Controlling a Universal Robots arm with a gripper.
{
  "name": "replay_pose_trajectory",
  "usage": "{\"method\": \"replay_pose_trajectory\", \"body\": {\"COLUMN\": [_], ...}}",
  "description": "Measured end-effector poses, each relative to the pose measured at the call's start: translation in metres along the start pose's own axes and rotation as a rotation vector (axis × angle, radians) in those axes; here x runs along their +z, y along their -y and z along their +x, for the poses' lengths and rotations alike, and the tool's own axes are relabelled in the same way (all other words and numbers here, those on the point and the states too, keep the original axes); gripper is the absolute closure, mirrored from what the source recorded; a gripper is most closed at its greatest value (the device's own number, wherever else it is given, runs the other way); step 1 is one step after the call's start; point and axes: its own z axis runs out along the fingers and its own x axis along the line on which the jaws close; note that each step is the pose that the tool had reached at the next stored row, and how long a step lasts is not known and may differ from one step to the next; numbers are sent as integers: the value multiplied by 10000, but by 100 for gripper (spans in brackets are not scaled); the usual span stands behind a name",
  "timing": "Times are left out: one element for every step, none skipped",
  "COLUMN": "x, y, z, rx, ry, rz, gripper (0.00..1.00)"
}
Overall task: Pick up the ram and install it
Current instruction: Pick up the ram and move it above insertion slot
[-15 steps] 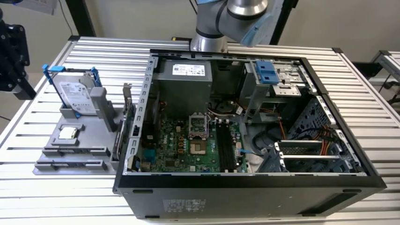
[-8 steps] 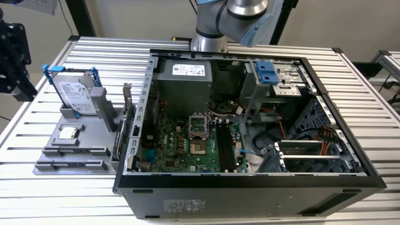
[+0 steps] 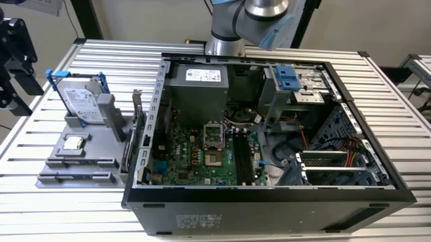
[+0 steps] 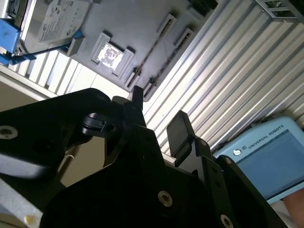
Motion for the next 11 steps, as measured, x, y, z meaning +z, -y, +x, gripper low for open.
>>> {"method": "replay_pose_trajectory", "body": {"x": [0, 0, 0, 0, 0, 3, 10, 18, 30, 45, 58], "y": [0, 1, 2, 2, 3, 4, 4, 4, 4, 4, 5], "z": [0, 0, 0, 0, 0, 0, 0, 1, 1, 2, 3], "rx": [0, 0, 0, 0, 0, 0, 0, 0, 0, 0, 0], "ry": [0, 0, 0, 0, 0, 0, 0, -1, -1, 0, -1], "rz": [0, 0, 0, 0, 0, 1, 1, -1, 0, 0, -1], "gripper": [0, 0, 0, 0, 0, 0, 0, 0, 0, 0, 0]}}
